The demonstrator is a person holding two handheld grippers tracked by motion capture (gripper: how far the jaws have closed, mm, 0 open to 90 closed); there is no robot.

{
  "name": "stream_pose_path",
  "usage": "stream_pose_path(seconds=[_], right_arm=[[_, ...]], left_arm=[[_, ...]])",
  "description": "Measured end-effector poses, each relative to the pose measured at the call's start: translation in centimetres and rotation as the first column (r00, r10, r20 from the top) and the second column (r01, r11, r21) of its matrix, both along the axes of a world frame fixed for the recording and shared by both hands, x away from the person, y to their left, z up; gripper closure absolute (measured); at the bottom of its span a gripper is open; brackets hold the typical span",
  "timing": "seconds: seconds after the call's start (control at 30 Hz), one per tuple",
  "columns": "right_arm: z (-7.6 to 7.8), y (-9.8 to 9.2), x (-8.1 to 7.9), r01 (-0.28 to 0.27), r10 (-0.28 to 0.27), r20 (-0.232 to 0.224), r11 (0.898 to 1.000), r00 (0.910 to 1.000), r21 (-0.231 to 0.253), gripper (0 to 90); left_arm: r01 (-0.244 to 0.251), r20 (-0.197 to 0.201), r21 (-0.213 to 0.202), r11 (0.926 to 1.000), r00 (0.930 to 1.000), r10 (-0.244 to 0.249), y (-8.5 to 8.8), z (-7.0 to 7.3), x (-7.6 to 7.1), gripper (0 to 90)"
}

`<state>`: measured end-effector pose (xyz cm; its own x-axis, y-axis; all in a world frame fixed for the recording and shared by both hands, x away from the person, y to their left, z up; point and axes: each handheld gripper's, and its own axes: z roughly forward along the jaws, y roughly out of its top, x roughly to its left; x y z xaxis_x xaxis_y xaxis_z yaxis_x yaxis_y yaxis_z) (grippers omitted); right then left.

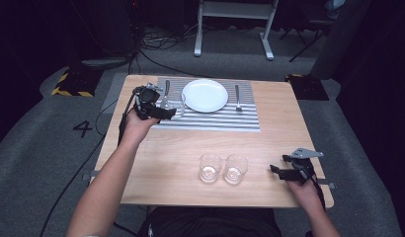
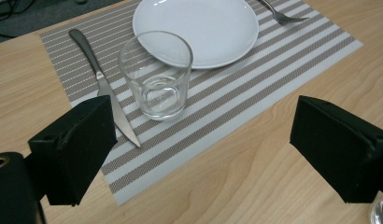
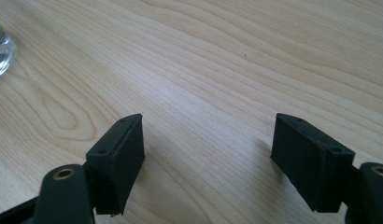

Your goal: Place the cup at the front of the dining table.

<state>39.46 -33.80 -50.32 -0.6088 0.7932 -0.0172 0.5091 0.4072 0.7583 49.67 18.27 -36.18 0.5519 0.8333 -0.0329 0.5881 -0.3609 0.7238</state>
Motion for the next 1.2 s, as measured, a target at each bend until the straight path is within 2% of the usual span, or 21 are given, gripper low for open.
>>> stream_pose_path(seconds=[0.23,0.3,0.4,0.53,0.63,0.73,0.83,0.9,1.07,1.2], right_arm=[[0.0,0.1,-0.1,-0.001,0.001,-0.004,1.000,1.0000,0.001,25.4],[0.0,-0.1,0.0,-0.017,0.017,0.003,1.000,0.9999,-0.013,25.4],[0.0,-0.1,0.0,-0.017,0.017,0.003,1.000,0.9999,-0.011,25.4],[0.0,0.1,0.0,-0.003,0.003,-0.001,1.000,1.0000,0.001,25.1],[0.0,0.1,-0.1,0.005,-0.005,-0.006,1.000,1.0000,0.000,25.1],[0.0,0.1,-0.1,0.004,-0.004,-0.007,1.000,1.0000,0.001,25.1],[0.0,0.1,-0.1,0.004,-0.004,-0.008,1.000,1.0000,0.002,25.1],[0.0,0.1,-0.1,0.003,-0.003,-0.008,1.000,1.0000,0.002,25.1],[0.0,0.1,-0.1,0.002,-0.002,-0.007,1.000,1.0000,0.001,25.0],[0.0,0.1,-0.1,0.002,-0.002,-0.009,1.000,1.0000,0.002,24.9]], left_arm=[[0.017,0.023,0.004,0.9998,0.9996,-0.017,0.8,0.6,-2.3,7.4],[0.027,0.024,0.012,0.9996,0.9994,-0.027,1.1,0.9,-2.9,7.5],[0.031,0.035,0.000,0.9995,0.9989,-0.031,1.6,1.2,-3.8,7.4],[0.048,0.073,0.059,0.9971,0.9960,-0.053,2.0,1.7,-5.2,5.0],[0.048,0.076,0.072,0.9963,0.9957,-0.054,2.3,1.5,-6.0,5.0],[0.060,0.050,0.068,0.9958,0.9967,-0.064,2.7,1.3,-6.8,4.7],[0.065,0.047,0.068,0.9956,0.9966,-0.068,3.3,1.1,-7.6,4.8],[0.072,0.025,0.062,0.9955,0.9970,-0.073,3.8,1.0,-8.3,4.8],[0.063,0.018,0.056,0.9964,0.9978,-0.064,4.9,0.3,-10.0,6.2],[0.064,0.014,0.028,0.9975,0.9978,-0.065,5.2,-0.6,-10.9,6.8]])
